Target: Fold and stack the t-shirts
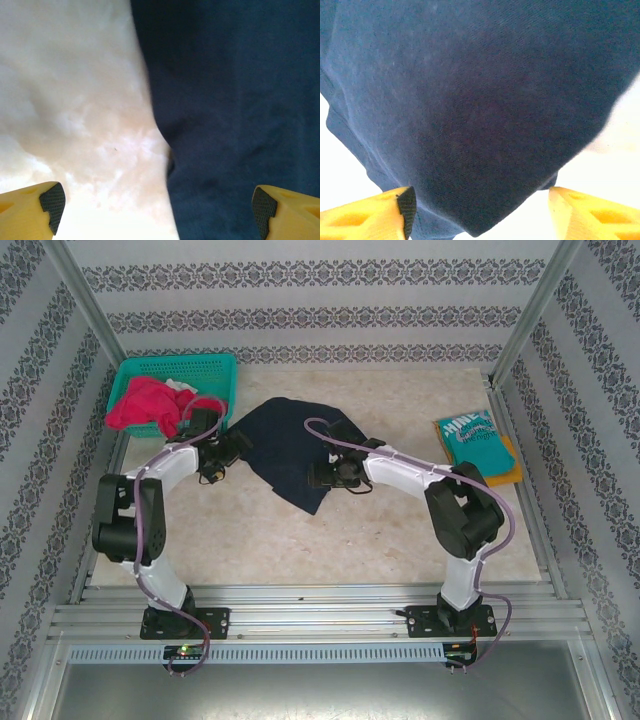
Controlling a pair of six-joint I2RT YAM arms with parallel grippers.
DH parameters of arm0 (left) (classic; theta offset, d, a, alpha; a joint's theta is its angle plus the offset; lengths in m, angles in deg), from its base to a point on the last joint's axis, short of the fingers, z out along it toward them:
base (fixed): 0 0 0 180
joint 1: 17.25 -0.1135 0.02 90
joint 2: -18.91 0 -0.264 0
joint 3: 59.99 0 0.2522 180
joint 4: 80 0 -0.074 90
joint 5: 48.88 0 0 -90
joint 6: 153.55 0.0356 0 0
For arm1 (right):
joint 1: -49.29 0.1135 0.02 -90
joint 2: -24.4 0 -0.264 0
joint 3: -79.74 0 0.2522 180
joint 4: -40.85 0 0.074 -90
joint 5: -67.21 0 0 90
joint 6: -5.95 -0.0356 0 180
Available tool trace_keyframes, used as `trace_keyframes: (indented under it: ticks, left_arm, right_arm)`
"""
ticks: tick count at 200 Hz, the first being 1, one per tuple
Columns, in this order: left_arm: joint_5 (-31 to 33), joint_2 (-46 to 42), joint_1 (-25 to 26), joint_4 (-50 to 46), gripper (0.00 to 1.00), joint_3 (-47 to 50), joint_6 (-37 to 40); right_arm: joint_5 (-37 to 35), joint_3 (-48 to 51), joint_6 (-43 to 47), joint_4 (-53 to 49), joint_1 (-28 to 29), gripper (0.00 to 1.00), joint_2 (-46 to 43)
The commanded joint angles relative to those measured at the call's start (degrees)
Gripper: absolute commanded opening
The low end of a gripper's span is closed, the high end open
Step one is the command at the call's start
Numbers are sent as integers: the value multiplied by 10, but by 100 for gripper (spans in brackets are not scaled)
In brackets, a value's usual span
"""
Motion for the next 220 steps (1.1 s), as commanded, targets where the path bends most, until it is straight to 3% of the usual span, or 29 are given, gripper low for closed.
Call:
trace_keyframes:
  ticks: [1, 34, 100, 135, 220]
  left_arm:
    - [29, 32, -1, 26, 93, -29, -12]
    - [22, 58, 0, 36, 92, -48, -23]
    - [8, 89, 1, 56, 93, -69, -50]
    - [-1, 99, 15, 54, 92, -81, -77]
    - [34, 54, 66, -184, 87, -90, -166]
  right_arm:
    - [34, -26, -7, -29, -7, 55, 17]
    - [34, -38, 12, -32, -16, 0, 16]
    - [48, 11, 4, 42, -32, 0, -147]
    - [57, 29, -19, 65, -45, 0, -182]
    - [0, 62, -51, 25, -58, 1, -174]
